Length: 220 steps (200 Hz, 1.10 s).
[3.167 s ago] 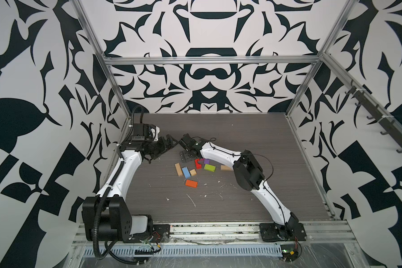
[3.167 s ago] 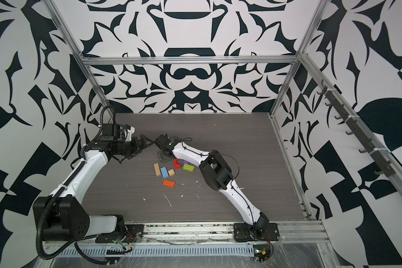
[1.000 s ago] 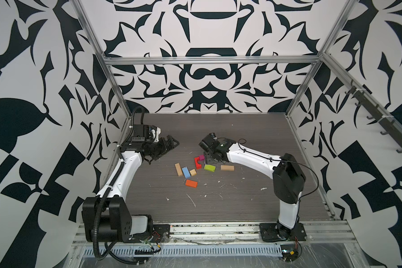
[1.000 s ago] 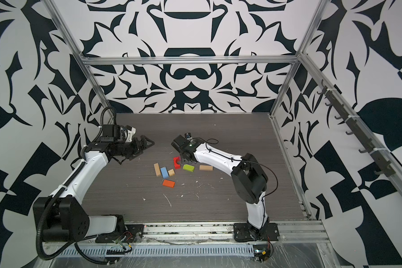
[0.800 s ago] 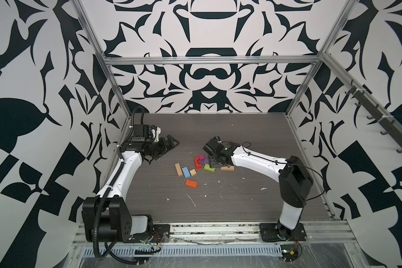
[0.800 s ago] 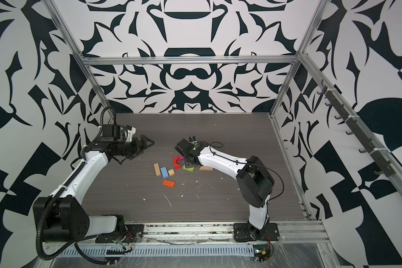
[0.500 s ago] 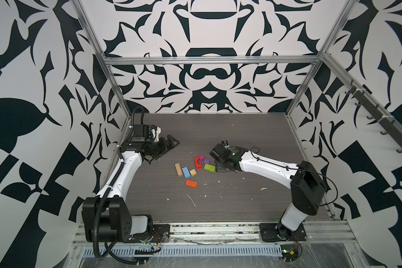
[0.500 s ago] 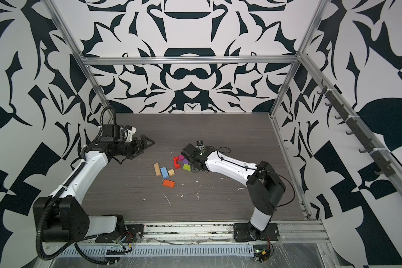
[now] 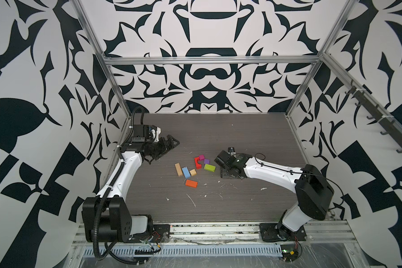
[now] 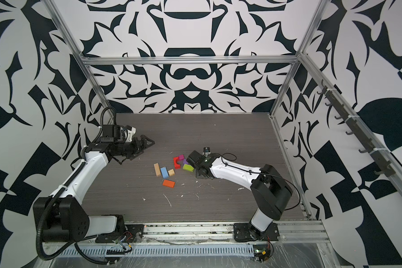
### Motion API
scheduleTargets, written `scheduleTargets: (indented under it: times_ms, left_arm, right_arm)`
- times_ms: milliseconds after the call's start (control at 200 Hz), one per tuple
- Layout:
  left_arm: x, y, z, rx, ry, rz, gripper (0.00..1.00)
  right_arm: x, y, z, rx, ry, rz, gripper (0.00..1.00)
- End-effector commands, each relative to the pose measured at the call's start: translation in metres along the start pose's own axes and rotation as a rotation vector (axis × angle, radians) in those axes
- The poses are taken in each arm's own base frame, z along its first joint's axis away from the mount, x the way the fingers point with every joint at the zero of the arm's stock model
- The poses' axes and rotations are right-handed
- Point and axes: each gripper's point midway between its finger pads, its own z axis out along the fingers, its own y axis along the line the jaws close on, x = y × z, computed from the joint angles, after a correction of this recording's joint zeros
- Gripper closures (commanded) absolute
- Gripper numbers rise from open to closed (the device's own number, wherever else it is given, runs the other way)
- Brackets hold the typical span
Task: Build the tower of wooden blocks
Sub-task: 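Carry the held wood bar back beside the placed tan bar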
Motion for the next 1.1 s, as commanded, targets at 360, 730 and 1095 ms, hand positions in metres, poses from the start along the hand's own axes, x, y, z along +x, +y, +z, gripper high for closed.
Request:
scheduleTargets:
  times_ms: [360,730,1095]
  left_arm:
    - [0.001,0.002,-0.003,-0.005,-0.012,0.004,0.01]
    - [0.001,0.002,-0.002,-0.002,-0.008,0.002,0.01]
    - [0.001,0.003,-0.001,-0.003,-0.006,-0.002,0.01]
  right_arm:
    - [0.008,0.008,0.018,-0.028,0.000,0.045,0.30]
    - [0.010,0.005,0.030,0.004,0.011,0.042,0.30]
    - [0.009,0.005,0.041,0.007,0.031,0.045,0.30]
